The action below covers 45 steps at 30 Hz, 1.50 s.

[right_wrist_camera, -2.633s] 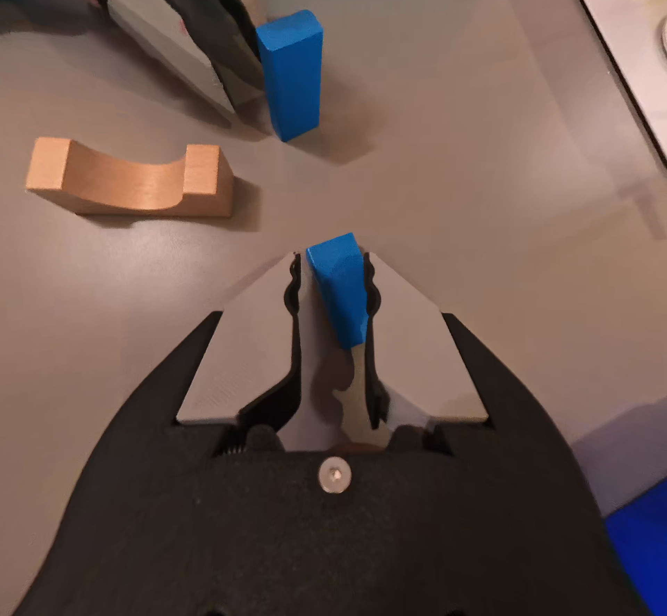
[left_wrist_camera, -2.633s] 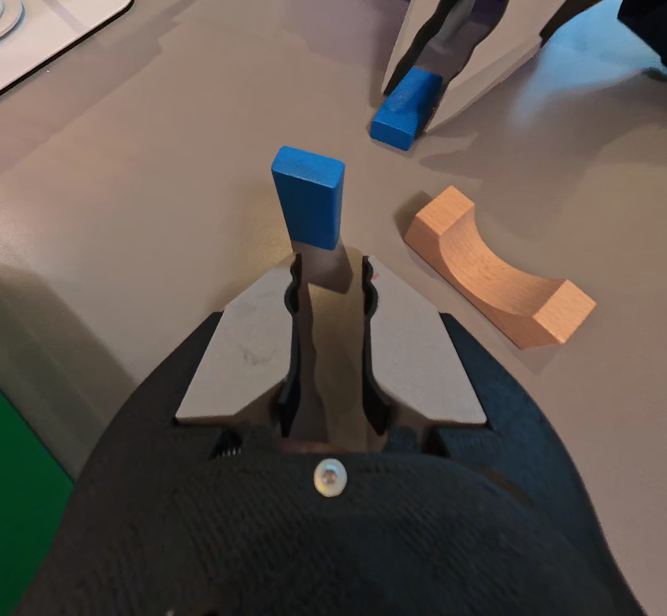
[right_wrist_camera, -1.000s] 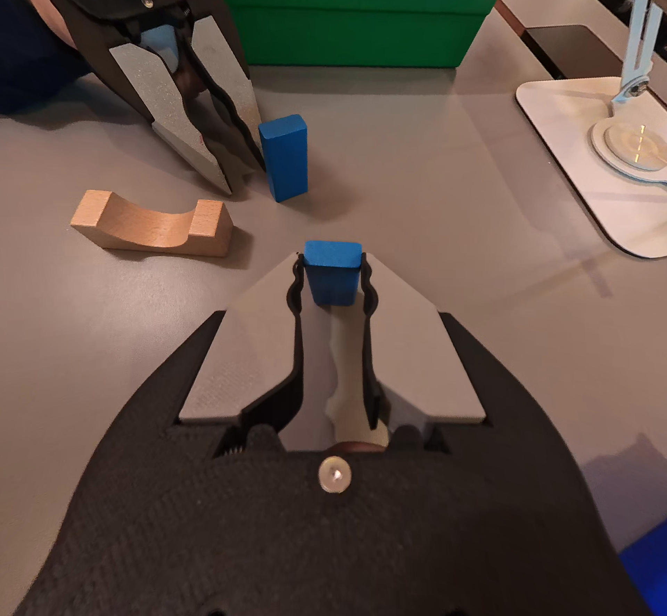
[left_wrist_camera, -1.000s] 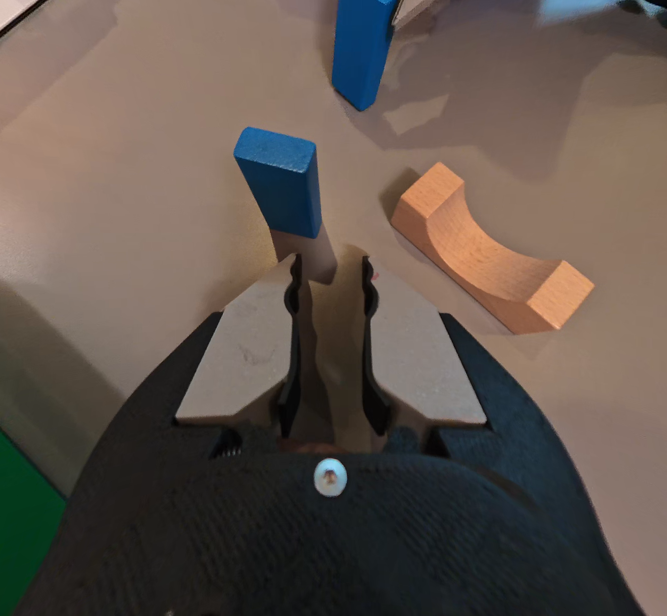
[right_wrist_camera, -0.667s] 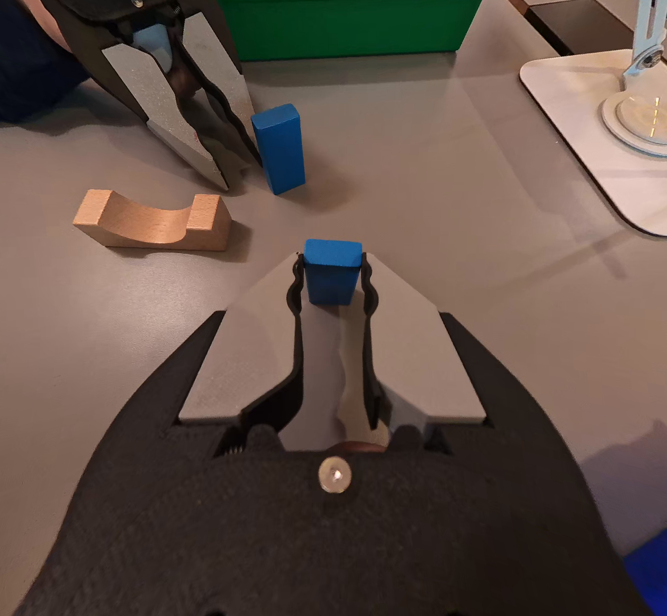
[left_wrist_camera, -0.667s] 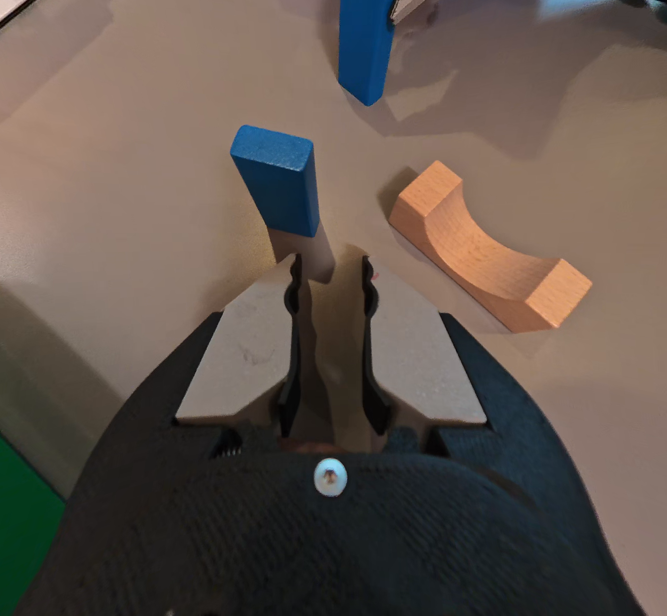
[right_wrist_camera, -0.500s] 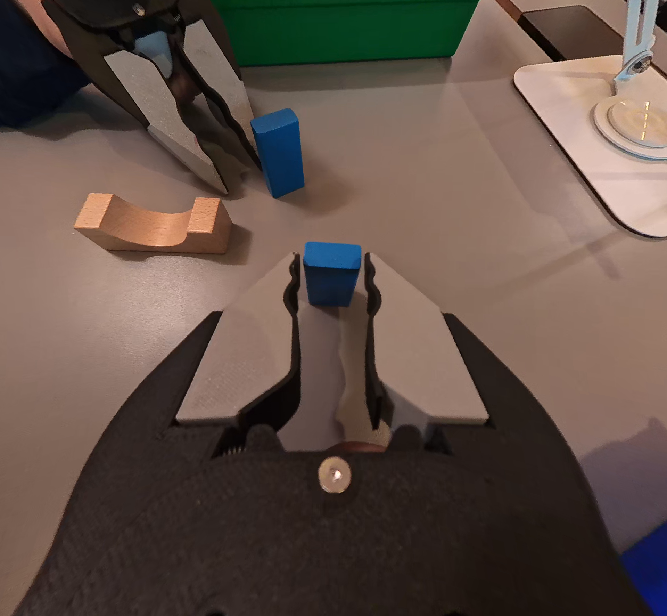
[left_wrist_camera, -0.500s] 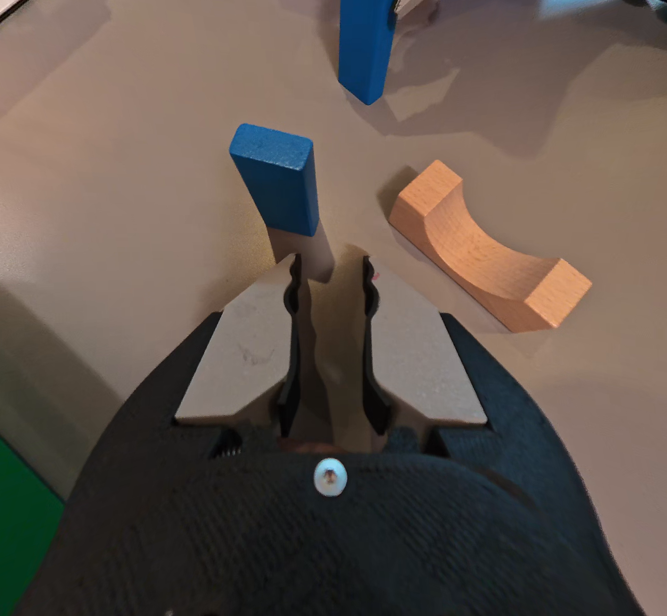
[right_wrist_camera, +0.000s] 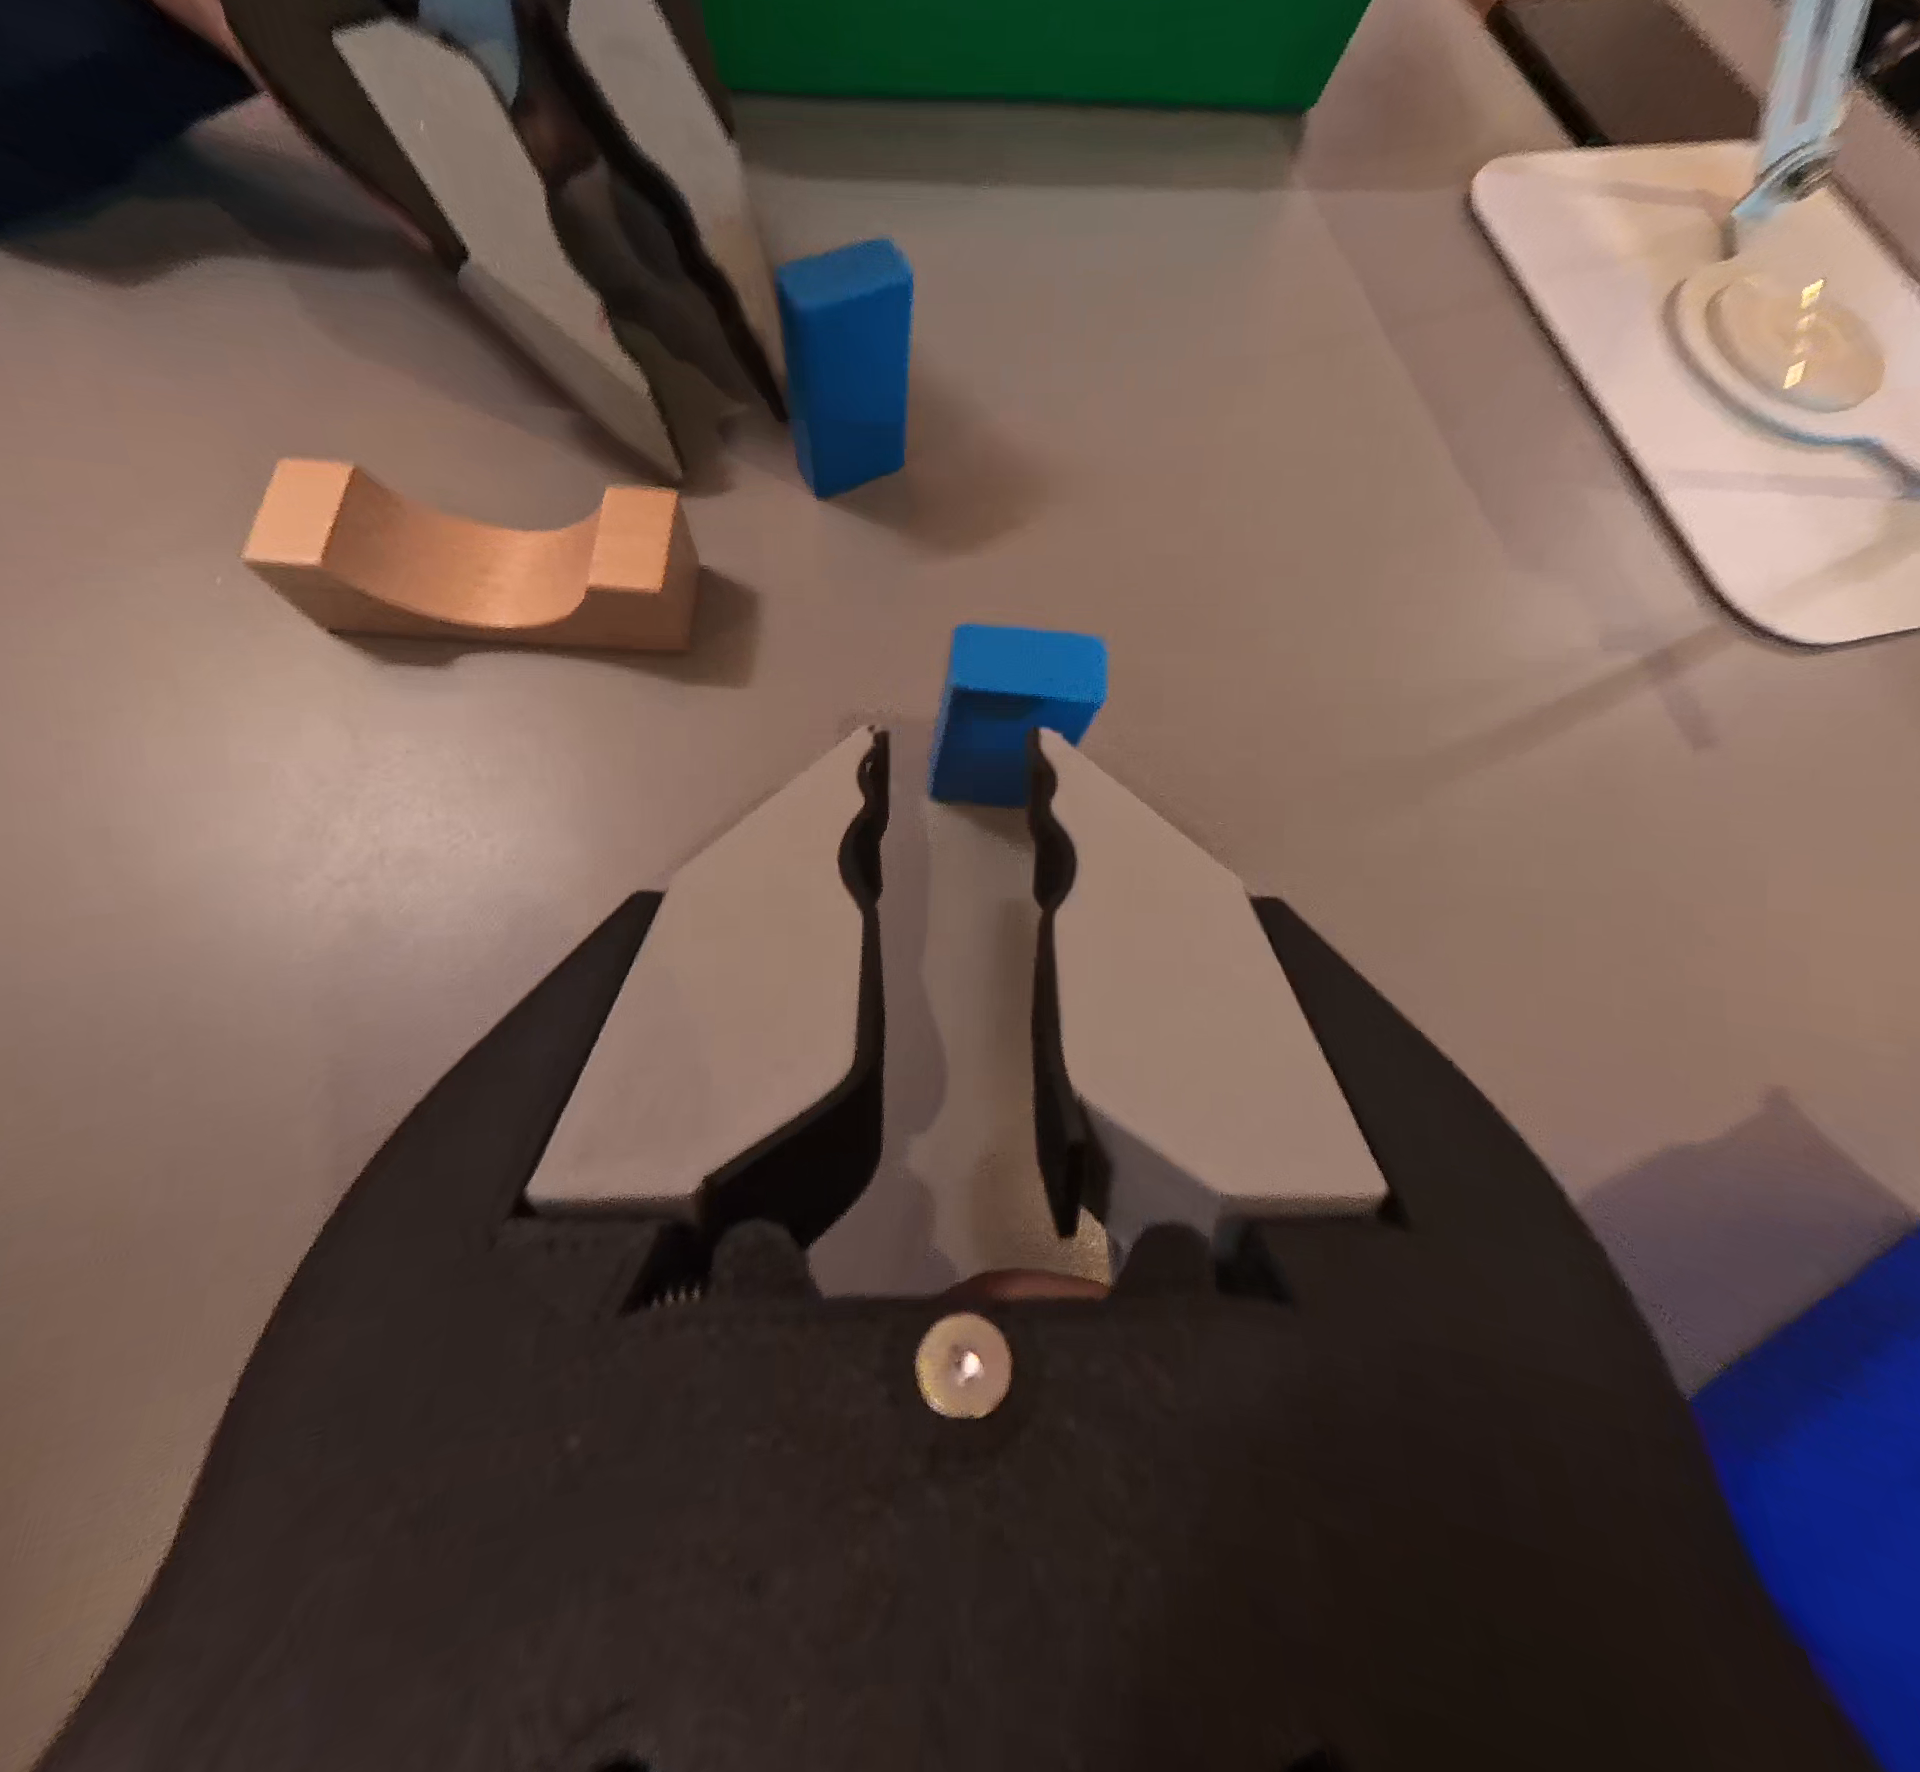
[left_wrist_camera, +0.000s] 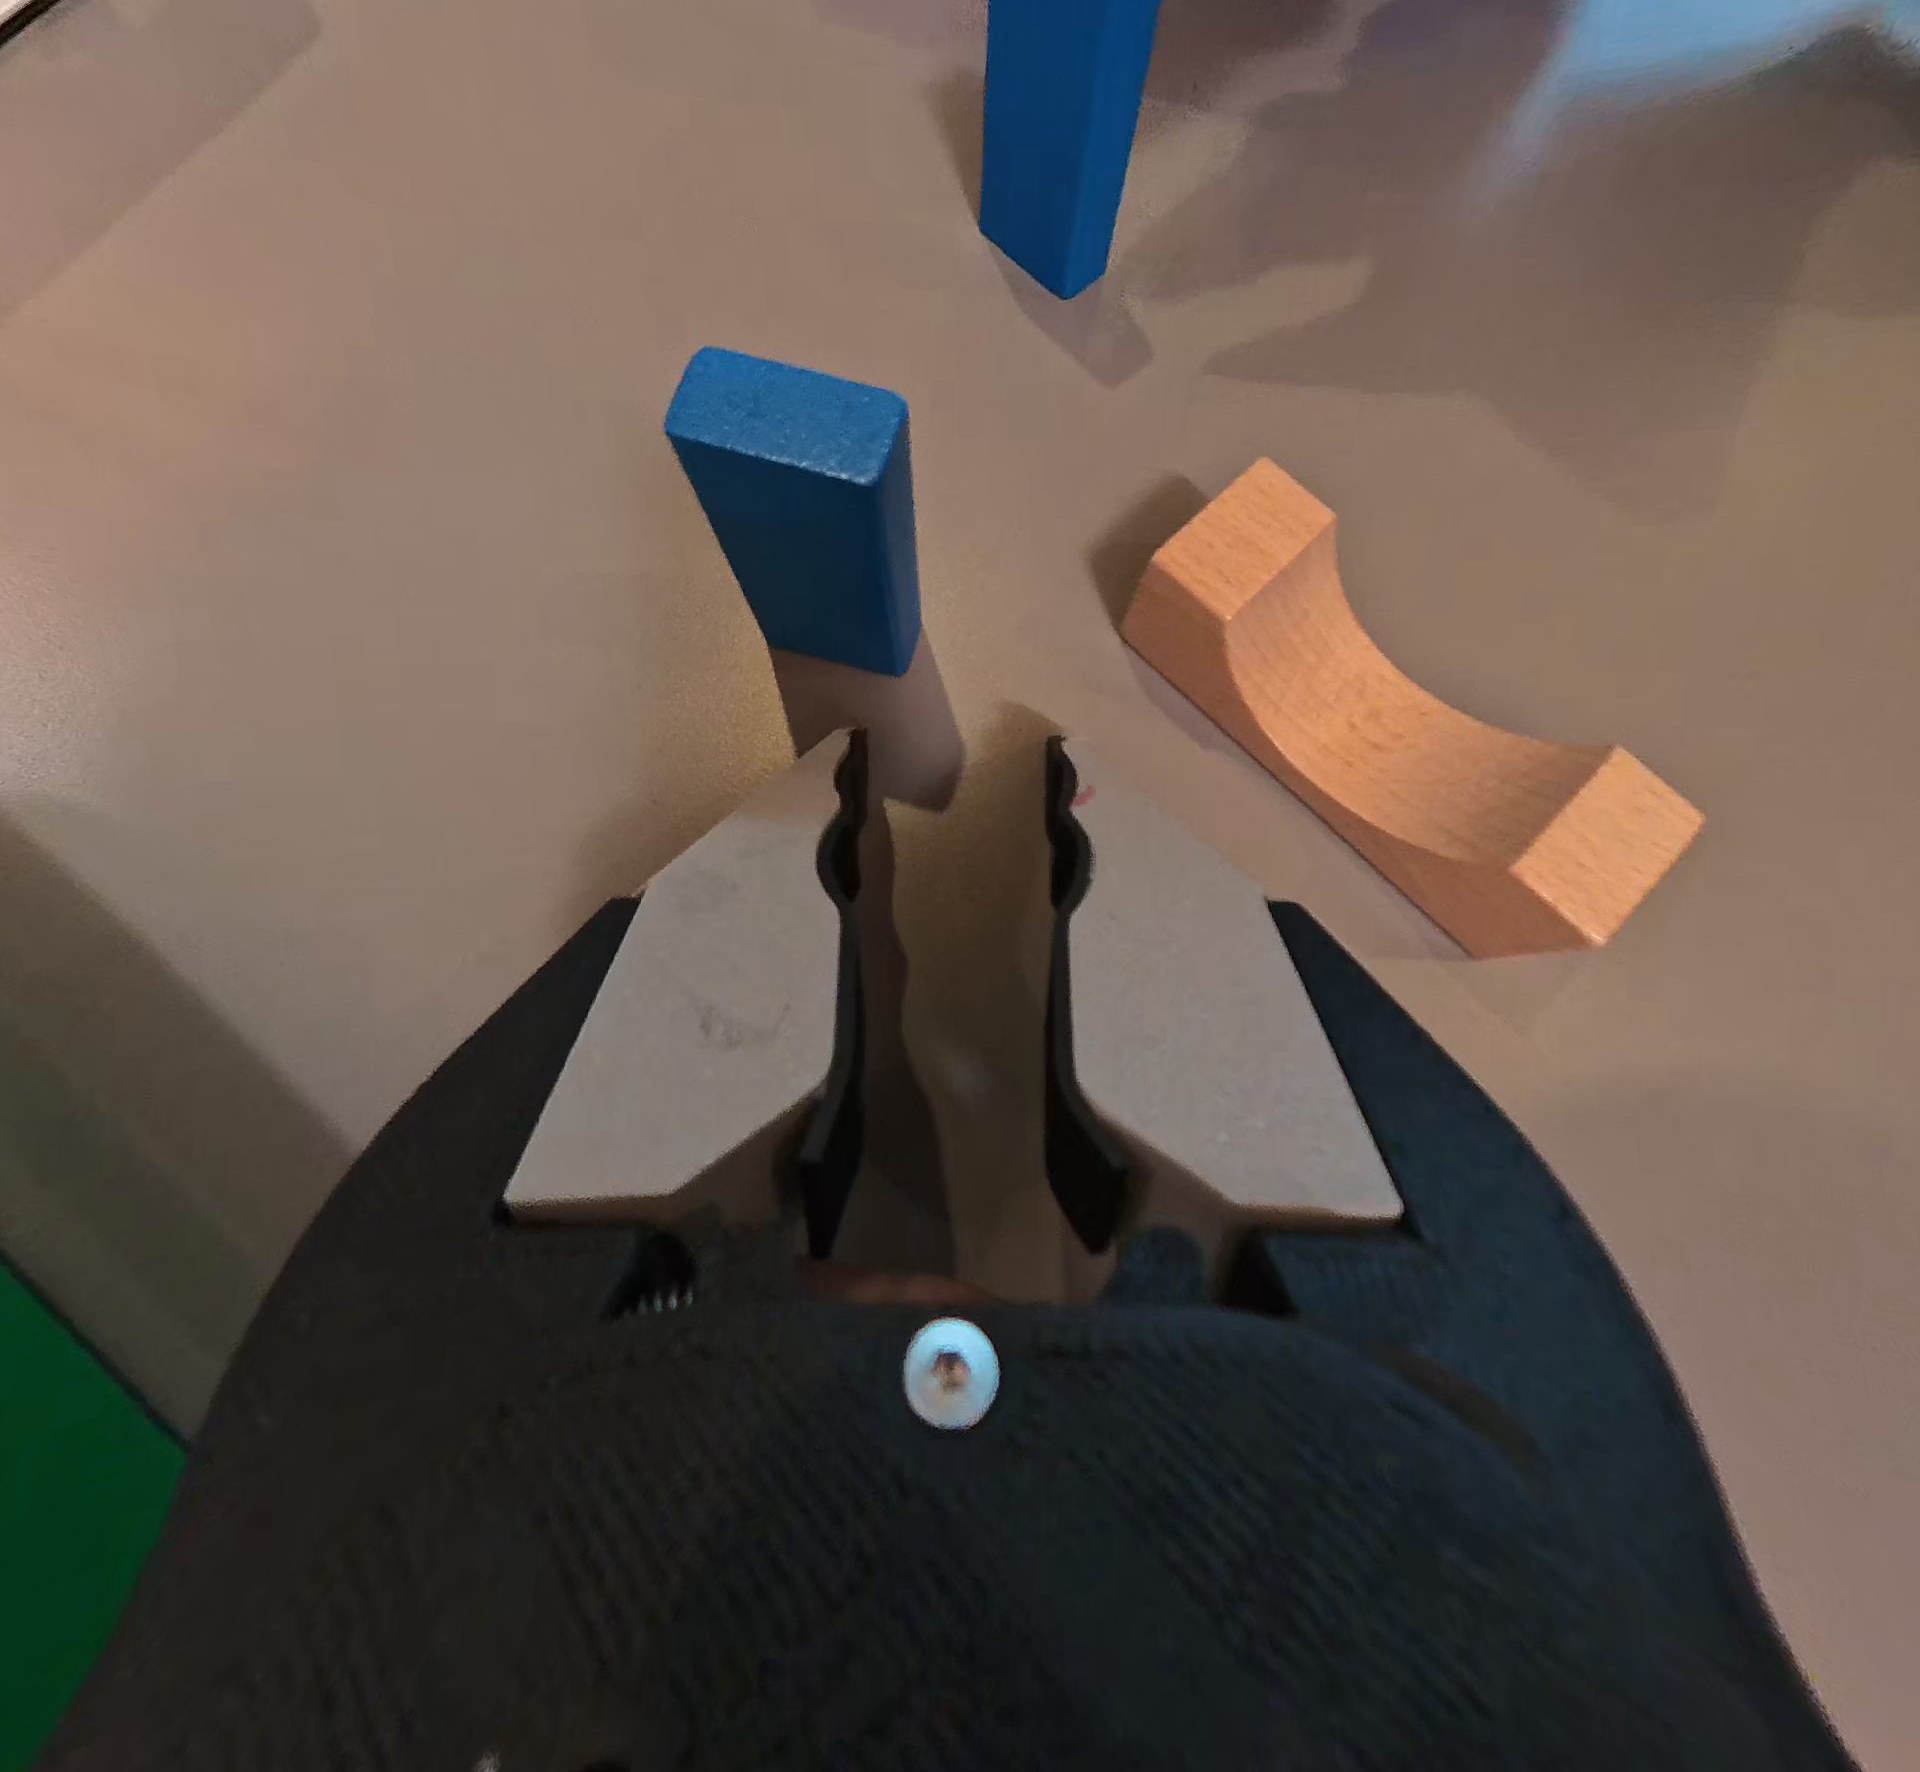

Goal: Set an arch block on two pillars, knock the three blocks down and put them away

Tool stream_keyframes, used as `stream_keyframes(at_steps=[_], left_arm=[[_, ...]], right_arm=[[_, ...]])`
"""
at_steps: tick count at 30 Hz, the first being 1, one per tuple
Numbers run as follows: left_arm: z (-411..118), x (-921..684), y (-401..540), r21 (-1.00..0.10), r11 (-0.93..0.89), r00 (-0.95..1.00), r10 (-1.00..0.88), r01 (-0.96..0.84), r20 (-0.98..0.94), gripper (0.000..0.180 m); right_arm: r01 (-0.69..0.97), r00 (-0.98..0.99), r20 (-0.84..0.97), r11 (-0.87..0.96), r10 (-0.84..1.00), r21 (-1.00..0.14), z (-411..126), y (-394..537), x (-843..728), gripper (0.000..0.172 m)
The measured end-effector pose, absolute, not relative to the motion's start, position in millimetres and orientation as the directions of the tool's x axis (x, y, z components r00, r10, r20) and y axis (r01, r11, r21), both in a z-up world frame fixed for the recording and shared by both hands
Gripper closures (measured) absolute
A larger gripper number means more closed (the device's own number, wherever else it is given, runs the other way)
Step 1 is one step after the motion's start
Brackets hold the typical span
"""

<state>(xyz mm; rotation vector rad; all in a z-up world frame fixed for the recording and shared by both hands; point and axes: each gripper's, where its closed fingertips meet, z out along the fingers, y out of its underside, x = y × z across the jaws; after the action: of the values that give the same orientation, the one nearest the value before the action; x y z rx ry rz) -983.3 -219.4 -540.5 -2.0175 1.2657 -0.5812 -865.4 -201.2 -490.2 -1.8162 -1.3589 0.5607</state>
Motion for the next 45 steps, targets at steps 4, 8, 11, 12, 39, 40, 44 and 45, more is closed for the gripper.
stream_keyframes(at_steps=[4,8,11,12,39,40,44,45], left_arm=[[-540.5,-983.3,-219.4,-0.74,-0.298,0.429,-0.903,-0.603,0.014,0.148],[-540.6,-983.4,-219.1,-0.74,-0.298,0.433,-0.902,-0.603,0.011,0.148],[-540.6,-983.5,-218.8,-0.74,-0.301,0.435,-0.9,-0.602,0.012,0.149],[-540.6,-983.5,-218.5,-0.74,-0.301,0.436,-0.9,-0.601,0.011,0.149],[-540.4,-971.0,-186.5,-0.741,-0.281,0.437,-0.899,-0.61,-0.018,0.15],[-540.3,-971.0,-186.2,-0.741,-0.27,0.423,-0.906,-0.614,-0.02,0.15],[-540.7,-970.9,-183.0,-0.739,-0.267,0.393,-0.92,-0.618,0.004,0.15],[-540.8,-971.2,-181.3,-0.739,-0.268,0.392,-0.92,-0.618,0.006,0.15]], right_arm=[[0.685,0.373,0.096,-0.204,0.923,-0.7,-522.2,-195.0,-857.2,0.156],[0.708,0.435,0.133,-0.247,0.891,-0.662,-536.0,-180.4,-853.6,0.162],[0.695,0.446,0.127,-0.253,0.886,-0.673,-537.6,-176.6,-858.5,0.16],[0.696,0.446,0.132,-0.25,0.885,-0.673,-538.5,-175.3,-859.7,0.16],[0.693,0.477,0.102,-0.302,0.873,-0.655,-541.9,-177.3,-858.8,0.162],[0.694,0.474,0.103,-0.299,0.875,-0.655,-541.9,-178.2,-859.8,0.163],[0.689,0.469,0.087,-0.302,0.879,-0.659,-542.0,-180.3,-862.9,0.162],[0.686,0.468,0.08,-0.305,0.88,-0.661,-542.1,-180.8,-863.2,0.163]])
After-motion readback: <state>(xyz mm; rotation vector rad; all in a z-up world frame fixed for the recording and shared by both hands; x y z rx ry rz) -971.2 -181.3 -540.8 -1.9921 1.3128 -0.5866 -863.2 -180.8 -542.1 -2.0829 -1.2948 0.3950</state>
